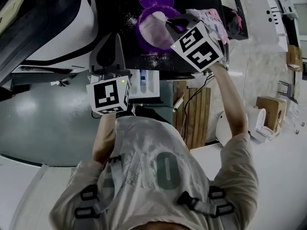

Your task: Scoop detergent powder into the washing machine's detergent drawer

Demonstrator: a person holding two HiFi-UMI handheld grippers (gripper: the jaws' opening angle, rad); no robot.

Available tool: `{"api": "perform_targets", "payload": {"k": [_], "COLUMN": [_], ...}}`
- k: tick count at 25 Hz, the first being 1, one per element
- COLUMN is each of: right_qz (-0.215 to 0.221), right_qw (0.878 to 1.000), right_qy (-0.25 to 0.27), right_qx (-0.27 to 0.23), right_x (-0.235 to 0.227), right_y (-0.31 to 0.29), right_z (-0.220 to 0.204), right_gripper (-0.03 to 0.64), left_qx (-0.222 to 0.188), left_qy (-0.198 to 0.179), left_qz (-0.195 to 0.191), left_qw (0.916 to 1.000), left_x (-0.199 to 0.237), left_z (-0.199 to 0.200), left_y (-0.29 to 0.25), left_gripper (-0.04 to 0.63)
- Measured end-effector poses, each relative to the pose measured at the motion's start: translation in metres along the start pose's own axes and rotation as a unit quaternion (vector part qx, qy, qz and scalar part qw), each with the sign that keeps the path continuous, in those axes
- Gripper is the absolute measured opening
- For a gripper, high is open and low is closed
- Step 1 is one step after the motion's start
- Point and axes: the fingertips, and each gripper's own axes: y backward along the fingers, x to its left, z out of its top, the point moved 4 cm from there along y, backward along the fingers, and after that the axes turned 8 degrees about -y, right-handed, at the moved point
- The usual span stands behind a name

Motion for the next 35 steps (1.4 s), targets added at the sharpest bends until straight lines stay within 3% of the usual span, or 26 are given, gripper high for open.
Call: {"api": "perform_targets", "payload": {"k": [10, 23, 30, 35], "right_qz": [0.012, 0.089, 0.124, 0.154], "right_qw": [0.997, 0.992, 0.981, 0.96], "right_qy": [0.022, -0.047, -0.133, -0.229], "right_qx": [0.071, 0.08, 0.068, 0.041], "right_x": [0.003, 0.029, 0.029, 0.023], "right_y": [-0.032, -0.037, -0.031, -0.025], "right_z": [0.002, 0.01, 0.011, 0.009], "right_gripper": [0.009, 0.009, 0.009, 0.009], "left_qx": [0.02, 0.02, 0.021, 0.018], "left_qy": [0.015, 0.03, 0.026, 0.023], "left_qz": [0.038, 0.059, 0.054, 0.051], "left_qw": [0.999, 0.9976, 0.998, 0.9983], "left_x": [0.024, 0.04, 0.037, 0.037], "left_z": [-0.027, -0.031, -0.029, -0.028], "left_y": [0.02, 0.025, 0.026, 0.027], "left_gripper": [0.02, 0.02, 0.02, 0.02]}}
